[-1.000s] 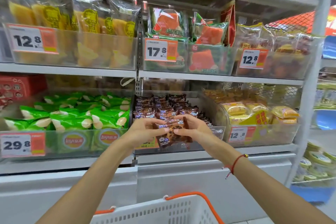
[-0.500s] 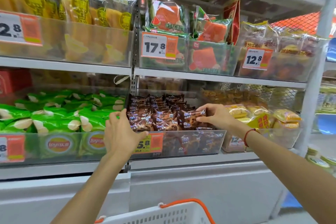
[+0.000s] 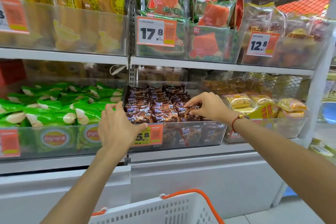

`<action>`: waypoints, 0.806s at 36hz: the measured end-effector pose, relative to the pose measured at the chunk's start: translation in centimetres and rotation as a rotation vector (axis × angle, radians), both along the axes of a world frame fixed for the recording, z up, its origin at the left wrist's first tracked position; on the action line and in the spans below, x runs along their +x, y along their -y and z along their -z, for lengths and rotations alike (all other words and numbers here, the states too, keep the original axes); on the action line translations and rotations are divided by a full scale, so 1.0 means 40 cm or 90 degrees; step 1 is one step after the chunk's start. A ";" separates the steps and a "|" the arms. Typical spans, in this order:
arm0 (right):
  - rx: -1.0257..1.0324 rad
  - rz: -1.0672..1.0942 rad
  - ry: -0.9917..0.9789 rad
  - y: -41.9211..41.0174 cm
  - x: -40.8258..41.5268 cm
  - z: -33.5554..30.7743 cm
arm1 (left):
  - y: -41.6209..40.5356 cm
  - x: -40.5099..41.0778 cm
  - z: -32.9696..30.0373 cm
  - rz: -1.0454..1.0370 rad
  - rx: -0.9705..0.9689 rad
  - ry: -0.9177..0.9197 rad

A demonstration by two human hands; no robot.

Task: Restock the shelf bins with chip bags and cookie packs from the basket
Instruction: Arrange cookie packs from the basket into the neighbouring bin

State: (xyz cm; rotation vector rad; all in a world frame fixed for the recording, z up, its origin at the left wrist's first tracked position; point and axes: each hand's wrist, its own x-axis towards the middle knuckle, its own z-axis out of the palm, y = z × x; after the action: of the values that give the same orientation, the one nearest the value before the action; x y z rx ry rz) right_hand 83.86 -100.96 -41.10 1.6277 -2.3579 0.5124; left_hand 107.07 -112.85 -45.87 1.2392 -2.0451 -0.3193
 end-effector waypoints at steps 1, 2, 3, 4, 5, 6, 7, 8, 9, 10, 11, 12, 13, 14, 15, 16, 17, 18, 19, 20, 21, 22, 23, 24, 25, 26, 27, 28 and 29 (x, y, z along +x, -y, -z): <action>-0.015 0.006 0.013 -0.001 -0.001 0.008 | -0.001 0.000 -0.001 0.000 0.001 0.000; -0.025 0.011 0.021 -0.001 -0.002 0.017 | -0.002 0.001 -0.003 0.000 0.002 0.000; -0.031 0.014 0.028 -0.002 -0.001 0.026 | -0.003 0.001 -0.003 0.001 0.002 0.001; -0.031 0.014 0.036 -0.001 0.001 0.033 | -0.004 0.001 -0.004 0.002 0.002 0.002; -0.023 0.015 0.042 0.000 0.003 0.036 | -0.005 0.001 -0.005 0.002 0.005 0.004; -0.007 0.014 0.045 0.001 0.006 0.034 | -0.006 0.000 -0.005 0.003 0.008 0.007; 0.014 0.013 0.048 0.002 0.008 0.029 | -0.005 0.000 -0.007 0.004 0.010 0.012; 0.037 0.010 0.050 0.003 0.008 0.022 | -0.006 -0.001 -0.009 0.004 0.010 0.017; 0.063 0.006 0.048 0.003 0.009 0.013 | -0.005 -0.001 -0.012 0.002 0.010 0.024; 0.090 -0.002 0.043 0.000 0.010 0.006 | -0.005 0.000 -0.015 0.001 0.010 0.036; 0.113 -0.011 0.035 -0.005 0.013 0.000 | -0.007 0.003 -0.016 0.000 0.009 0.050; 0.128 -0.019 0.024 -0.012 0.014 -0.004 | -0.009 0.006 -0.018 -0.002 0.005 0.062; 0.134 -0.024 0.010 -0.020 0.015 -0.006 | -0.012 0.010 -0.019 -0.002 -0.003 0.073; 0.128 -0.030 0.002 -0.030 0.018 -0.007 | -0.014 0.014 -0.021 -0.001 -0.014 0.079; 0.112 -0.030 0.003 -0.042 0.021 -0.006 | -0.018 0.017 -0.023 0.003 -0.029 0.080; 0.085 -0.032 0.009 -0.055 0.025 -0.004 | -0.022 0.020 -0.027 0.011 -0.046 0.077; 0.052 -0.034 0.020 -0.069 0.030 0.000 | -0.029 0.023 -0.033 0.027 -0.063 0.070; 0.015 -0.035 0.035 -0.082 0.037 0.007 | -0.037 0.024 -0.040 0.054 -0.080 0.060; -0.023 -0.037 0.049 -0.097 0.049 0.016 | -0.048 0.024 -0.047 0.087 -0.095 0.049; -0.059 -0.040 0.060 -0.112 0.061 0.028 | -0.061 0.024 -0.054 0.122 -0.107 0.044; -0.093 -0.042 0.068 -0.128 0.076 0.043 | -0.077 0.024 -0.060 0.152 -0.114 0.048; -0.123 -0.043 0.080 -0.143 0.092 0.060 | -0.092 0.024 -0.062 0.177 -0.116 0.061; -0.143 -0.042 0.100 -0.160 0.109 0.079 | -0.107 0.023 -0.061 0.198 -0.109 0.079; -0.153 -0.043 0.121 -0.175 0.124 0.101 | -0.121 0.021 -0.056 0.217 -0.092 0.098; -0.148 -0.039 0.139 -0.187 0.133 0.128 | -0.133 0.017 -0.048 0.232 -0.070 0.113; -0.132 -0.034 0.156 -0.198 0.141 0.158 | -0.142 0.012 -0.036 0.245 -0.043 0.124; -0.115 -0.029 0.172 -0.207 0.148 0.190 | -0.150 0.008 -0.021 0.257 -0.012 0.136; -0.097 -0.024 0.186 -0.214 0.150 0.225 | -0.157 0.002 -0.002 0.271 0.019 0.152; -0.078 -0.022 0.196 -0.221 0.154 0.260 | -0.163 -0.003 0.023 0.287 0.047 0.174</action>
State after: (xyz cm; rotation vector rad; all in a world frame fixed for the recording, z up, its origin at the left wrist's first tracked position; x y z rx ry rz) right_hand 90.02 -92.11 -51.49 1.6356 -2.4521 0.9566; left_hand 106.93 -106.35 -46.78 0.8872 -2.5678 -0.4567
